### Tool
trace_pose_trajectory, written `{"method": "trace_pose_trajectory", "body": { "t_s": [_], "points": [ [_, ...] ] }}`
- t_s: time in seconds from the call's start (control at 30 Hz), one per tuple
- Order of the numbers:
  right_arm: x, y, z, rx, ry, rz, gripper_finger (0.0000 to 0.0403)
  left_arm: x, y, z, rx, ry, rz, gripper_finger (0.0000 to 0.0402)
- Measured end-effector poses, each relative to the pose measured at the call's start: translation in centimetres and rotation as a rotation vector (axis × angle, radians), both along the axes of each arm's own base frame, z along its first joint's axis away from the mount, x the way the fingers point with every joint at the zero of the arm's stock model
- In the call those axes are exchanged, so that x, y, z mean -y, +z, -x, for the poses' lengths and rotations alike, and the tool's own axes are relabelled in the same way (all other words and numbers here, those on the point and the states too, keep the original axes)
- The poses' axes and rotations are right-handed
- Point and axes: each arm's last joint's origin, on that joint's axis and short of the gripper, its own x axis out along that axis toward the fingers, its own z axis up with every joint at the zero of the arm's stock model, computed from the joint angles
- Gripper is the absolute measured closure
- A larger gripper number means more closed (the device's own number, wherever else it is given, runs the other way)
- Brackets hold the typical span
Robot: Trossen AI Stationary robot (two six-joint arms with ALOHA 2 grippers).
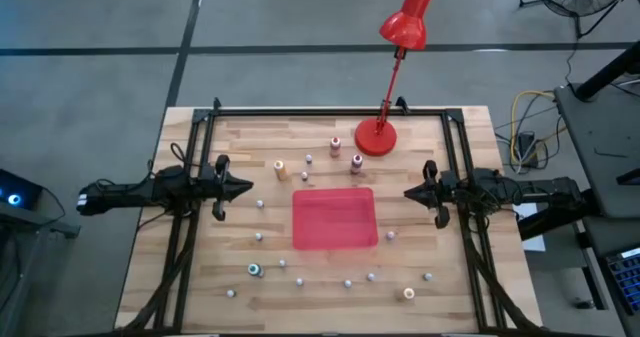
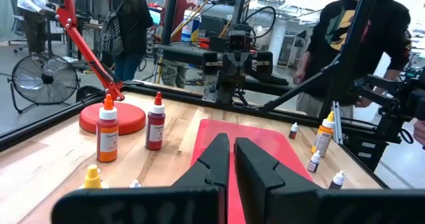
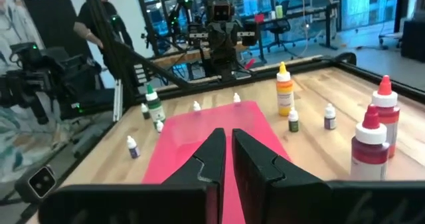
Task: Pick & Place food coloring
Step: Put the large red food coloring bottle into the red bin
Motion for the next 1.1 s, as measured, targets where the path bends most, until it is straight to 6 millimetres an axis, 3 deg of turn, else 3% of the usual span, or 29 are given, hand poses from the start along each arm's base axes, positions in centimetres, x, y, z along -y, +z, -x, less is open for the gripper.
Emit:
{"method": "trace_pose_trajectory", "body": {
  "t_s": [0.27, 0.47, 0.6, 0.8, 1.1],
  "points": [
    [0.1, 0.0, 0.0, 0.001, -0.019, 0.012, 0.0375, 0.0, 0.0, 0.0, 0.0, 0.0, 0.0, 0.0402],
    [0.1, 1.3, 0.2, 0.035, -0.026, -0.008, 0.0317, 0.0, 0.0, 0.0, -0.001, 0.001, 0.0, 0.0402],
    [0.1, 3.3, 0.4, 0.034, -0.042, 0.021, 0.0268, 0.0, 0.0, 0.0, 0.0, 0.0, 0.0, 0.0402],
    [0.3, 8.2, 0.1, 0.062, -0.104, 0.126, 0.0208, 0.0, 0.0, 0.0, 0.0, 0.0, 0.0, 0.0402],
    [0.5, 14.8, -3.2, 0.014, -0.239, 0.196, 0.0158, 0.0, 0.0, 0.0, -0.001, 0.0, 0.0, 0.0402]
  ]
}}
